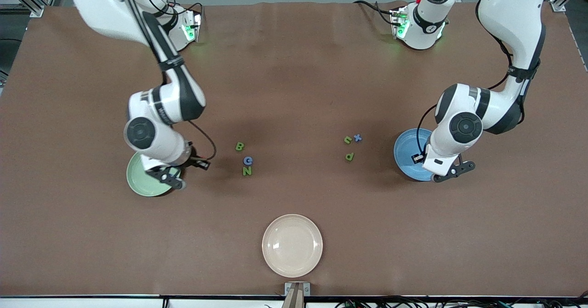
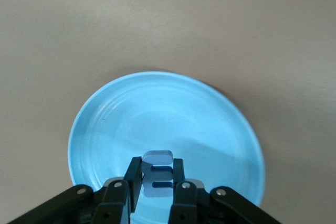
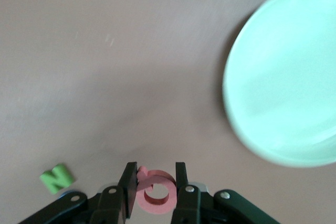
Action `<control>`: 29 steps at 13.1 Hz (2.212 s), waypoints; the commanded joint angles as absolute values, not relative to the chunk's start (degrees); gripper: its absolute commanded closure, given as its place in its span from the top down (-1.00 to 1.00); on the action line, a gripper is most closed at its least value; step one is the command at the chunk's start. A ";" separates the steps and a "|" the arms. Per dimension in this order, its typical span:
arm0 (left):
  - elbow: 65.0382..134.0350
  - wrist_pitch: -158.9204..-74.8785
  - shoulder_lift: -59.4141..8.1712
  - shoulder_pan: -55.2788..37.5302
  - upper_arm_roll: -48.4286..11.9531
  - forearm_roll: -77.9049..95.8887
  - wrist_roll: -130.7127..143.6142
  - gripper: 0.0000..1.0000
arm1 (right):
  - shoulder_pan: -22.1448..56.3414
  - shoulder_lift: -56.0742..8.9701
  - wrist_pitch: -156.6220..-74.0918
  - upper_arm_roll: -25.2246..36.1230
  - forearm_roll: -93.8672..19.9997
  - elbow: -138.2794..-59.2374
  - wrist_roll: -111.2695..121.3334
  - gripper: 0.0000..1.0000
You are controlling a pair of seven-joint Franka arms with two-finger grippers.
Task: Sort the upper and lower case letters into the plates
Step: 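Release the Q onto the green plate while the left gripper releases the E, then grasp the B with the right gripper while the left gripper grasps the X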
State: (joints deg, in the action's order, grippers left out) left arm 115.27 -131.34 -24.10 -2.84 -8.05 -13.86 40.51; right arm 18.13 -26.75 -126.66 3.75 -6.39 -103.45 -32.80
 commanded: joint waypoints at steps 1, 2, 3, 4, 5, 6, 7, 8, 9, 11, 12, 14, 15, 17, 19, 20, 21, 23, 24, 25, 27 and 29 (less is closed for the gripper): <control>115.40 -131.22 -23.65 -2.37 -8.70 -14.77 41.57 0.97 | 12.24 -26.80 -125.86 2.81 -5.10 -101.96 -21.92 -0.85; 115.66 -131.13 -23.12 -2.63 -9.05 -14.77 41.66 1.00 | 10.65 -26.89 -126.21 2.81 -3.44 -101.95 -19.62 -0.85; 115.66 -130.44 -22.68 -3.07 -9.49 -14.59 42.27 1.00 | 9.07 -27.16 -126.56 2.73 -1.25 -101.87 -18.56 -0.85; 115.58 -130.08 -22.33 -2.99 -11.49 -14.42 44.02 1.00 | 8.18 -27.68 -127.69 2.72 1.03 -102.13 -18.28 -0.84; 115.58 -130.08 -22.15 -2.90 -13.78 -14.41 46.82 1.00 | 7.48 -28.64 -128.75 2.72 2.45 -102.48 -18.19 -0.82; 115.66 -130.17 -22.24 -3.25 -16.06 -14.50 48.93 0.98 | 6.34 -29.70 -130.41 2.72 3.24 -103.18 -16.80 -0.81; 115.66 -130.17 -22.32 -3.60 -18.09 -14.50 50.96 0.95 | 5.37 -29.79 -132.52 2.72 3.25 -104.75 -14.35 -0.81; 115.93 -130.17 -22.41 -3.69 -19.32 -14.50 52.37 0.90 | 4.32 -30.23 -134.63 2.64 3.25 -105.64 -12.50 -0.79; 116.97 -130.60 -22.59 -4.21 -20.90 -14.68 52.64 0.78 | 3.35 -31.10 -136.21 2.64 3.25 -106.43 -12.05 -0.72; 119.43 -134.19 -22.94 -5.62 -21.09 -14.77 56.22 0.58 | 3.25 -31.73 -136.67 2.55 2.99 -106.52 -12.22 -0.44; 120.31 -136.56 -23.46 -6.41 -21.09 -14.68 58.86 0.51 | 3.16 -31.73 -136.67 2.64 2.90 -106.61 -12.30 -0.10; 121.81 -141.83 -24.95 -7.12 -21.09 -14.68 63.96 0.37 | 3.25 -31.64 -136.41 2.55 2.73 -106.61 -12.30 0.31; 123.82 -146.47 -25.31 -7.03 -21.09 -14.76 66.25 0.34 | 3.43 -31.55 -136.06 2.29 2.64 -106.52 -12.57 0.46; 125.77 -150.29 -25.75 -7.12 -21.09 -14.76 66.88 0.34 | 4.83 -30.42 -134.14 1.67 2.03 -106.61 -13.09 0.52; 125.77 -150.29 -26.28 -8.25 -21.09 -14.77 67.15 0.31 | 5.36 -27.09 -131.23 -1.04 -3.48 -107.66 -14.23 0.56; 125.77 -150.21 -26.71 -9.22 -21.01 -14.68 67.24 0.29 | 6.23 -24.81 -131.48 -2.53 -5.86 -109.41 -14.59 0.56; 125.68 -150.21 -26.89 -9.32 -21.01 -14.68 67.24 0.28 | 7.89 -23.48 -131.22 -2.81 -6.93 -109.95 -17.37 0.59; 125.60 -150.29 -27.42 -9.14 -21.01 -14.76 67.15 0.28 | 14.20 -22.50 -131.04 -2.81 -6.94 -110.13 -27.72 0.67; 125.42 -150.29 -27.94 -9.31 -20.92 -14.85 67.15 0.26 | 17.02 -22.50 -131.31 -2.81 -6.94 -110.13 -31.43 0.67; 125.42 -150.29 -28.12 -9.23 -20.92 -14.94 67.06 0.23 | 19.66 -22.59 -131.66 -2.81 -6.94 -110.13 -34.94 0.68; 125.59 -150.21 -28.13 -9.14 -20.83 -14.94 66.88 0.18 | 23.89 -22.85 -132.36 -2.73 -6.94 -110.30 -38.83 0.68; 125.60 -150.21 -28.30 -9.05 -20.74 -14.94 66.80 0.13 | 26.01 -22.85 -136.55 -2.73 -6.94 -113.97 -39.37 0.68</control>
